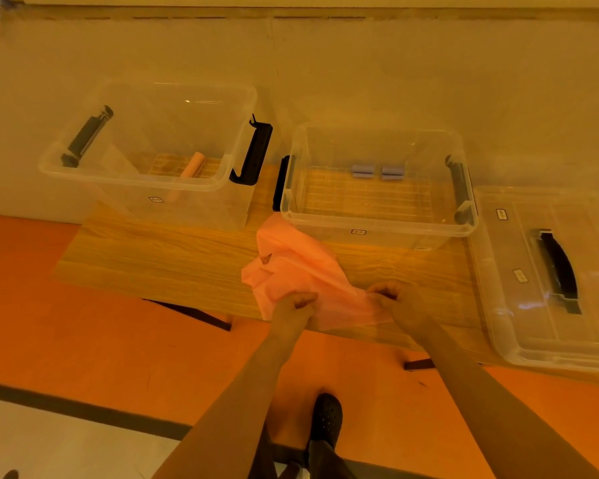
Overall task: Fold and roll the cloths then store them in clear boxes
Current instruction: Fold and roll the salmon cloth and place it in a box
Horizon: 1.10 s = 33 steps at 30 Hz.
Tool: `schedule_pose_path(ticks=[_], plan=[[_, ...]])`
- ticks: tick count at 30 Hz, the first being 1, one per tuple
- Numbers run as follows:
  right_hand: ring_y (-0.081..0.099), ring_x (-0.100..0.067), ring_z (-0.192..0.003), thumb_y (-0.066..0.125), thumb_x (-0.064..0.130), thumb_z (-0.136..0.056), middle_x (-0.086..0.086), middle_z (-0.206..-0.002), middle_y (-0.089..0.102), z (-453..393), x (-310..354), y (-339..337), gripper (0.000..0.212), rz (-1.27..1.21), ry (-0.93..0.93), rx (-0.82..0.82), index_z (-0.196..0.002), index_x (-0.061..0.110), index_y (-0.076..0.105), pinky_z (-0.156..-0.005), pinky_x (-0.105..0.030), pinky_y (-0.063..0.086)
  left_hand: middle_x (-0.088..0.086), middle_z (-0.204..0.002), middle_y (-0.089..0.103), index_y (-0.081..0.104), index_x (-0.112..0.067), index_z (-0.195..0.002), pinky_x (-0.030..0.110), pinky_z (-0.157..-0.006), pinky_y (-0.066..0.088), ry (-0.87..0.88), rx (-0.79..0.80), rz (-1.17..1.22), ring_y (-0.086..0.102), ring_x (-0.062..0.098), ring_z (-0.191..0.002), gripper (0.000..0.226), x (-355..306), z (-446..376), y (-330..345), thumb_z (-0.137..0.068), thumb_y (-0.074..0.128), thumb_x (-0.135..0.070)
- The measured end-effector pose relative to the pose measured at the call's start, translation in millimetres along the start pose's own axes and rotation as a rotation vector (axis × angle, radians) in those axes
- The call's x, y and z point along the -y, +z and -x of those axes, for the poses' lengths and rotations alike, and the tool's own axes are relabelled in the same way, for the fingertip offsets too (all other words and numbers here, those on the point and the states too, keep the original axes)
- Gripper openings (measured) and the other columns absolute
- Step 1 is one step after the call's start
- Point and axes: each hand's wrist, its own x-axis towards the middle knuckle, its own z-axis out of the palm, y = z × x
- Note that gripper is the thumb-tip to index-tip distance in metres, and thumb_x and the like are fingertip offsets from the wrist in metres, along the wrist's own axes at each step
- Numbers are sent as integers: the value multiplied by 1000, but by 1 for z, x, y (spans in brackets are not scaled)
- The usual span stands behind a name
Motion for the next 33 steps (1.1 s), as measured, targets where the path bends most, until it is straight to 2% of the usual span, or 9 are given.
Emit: schedule_pose_path(ticks=[2, 5, 9, 15, 19, 25, 27, 30, 33], plan=[[62, -13, -87, 60, 8, -88, 0, -94, 67, 4, 4, -1, 11, -34, -15, -7, -93, 14, 68, -68, -16, 45, -1, -106, 58, 65, -13, -111, 22, -73, 51, 18, 3, 4, 56, 10, -82, 26, -6, 3, -2, -88, 57, -3], [61, -13, -83, 61, 4, -87, 0, -90, 67, 11, 11, -2, 15, -126, -42, -12, -87, 18, 67, -67, -17, 45, 0, -99, 60, 65, -13, -108, 18, -70, 50, 97, 22, 12, 56, 7, -76, 24, -20, 11, -8, -88, 59, -2], [63, -16, -83, 62, 8, -87, -1, -90, 69, 18, 18, 4, 14, -209, -50, 34, -86, 21, 67, -69, -23, 48, -5, -110, 61, 68, -16, -106, 29, -86, 51, 189, 10, -25, 58, 10, -97, 22, -36, 21, -24, -86, 64, -8], [63, -24, -96, 60, 2, -88, -7, -107, 67, 21, 21, 12, 20, -325, 26, 66, -92, 18, 69, -78, -34, 54, 0, -113, 59, 69, -9, -110, 34, -88, 49, 234, -73, -157, 54, 14, -101, 31, -39, 18, -44, -81, 65, 2], [60, -21, -101, 54, 2, -90, -1, -110, 64, 22, 25, 17, 24, -246, 65, 108, -93, 19, 71, -91, -37, 51, 4, -107, 61, 68, -8, -110, 23, -71, 50, 164, -35, -189, 55, 14, -91, 31, -30, 17, -47, -81, 64, 2], [65, -20, -92, 65, -1, -82, -3, -103, 68, 29, 41, 10, 24, -255, -44, 125, -91, 20, 70, -69, -20, 53, -1, -110, 64, 69, -21, -103, 19, -75, 49, 246, -27, -191, 58, 13, -95, 29, -33, 25, -59, -82, 65, -2], [65, -15, -88, 68, 3, -81, 2, -102, 67, 30, 48, 3, 20, -250, -100, 113, -95, 17, 71, -68, -20, 53, -4, -108, 66, 68, -27, -100, 20, -77, 51, 300, -2, -163, 60, 14, -96, 30, -45, 30, -65, -83, 65, -3], [66, -18, -89, 68, 3, -81, -2, -102, 69, 27, 61, -8, 19, -340, -132, 119, -96, 14, 71, -70, -29, 56, -6, -99, 68, 68, -31, -95, 22, -77, 53, 358, 25, -97, 62, 11, -93, 33, -67, 34, -73, -82, 66, 0], [68, -11, -85, 68, -1, -80, 1, -97, 71, 17, 74, -12, 22, -366, -191, 87, -92, 17, 71, -68, -21, 55, -7, -92, 68, 67, -30, -93, 21, -76, 52, 401, 1, -144, 63, 9, -88, 32, -86, 26, -76, -80, 67, -1]])
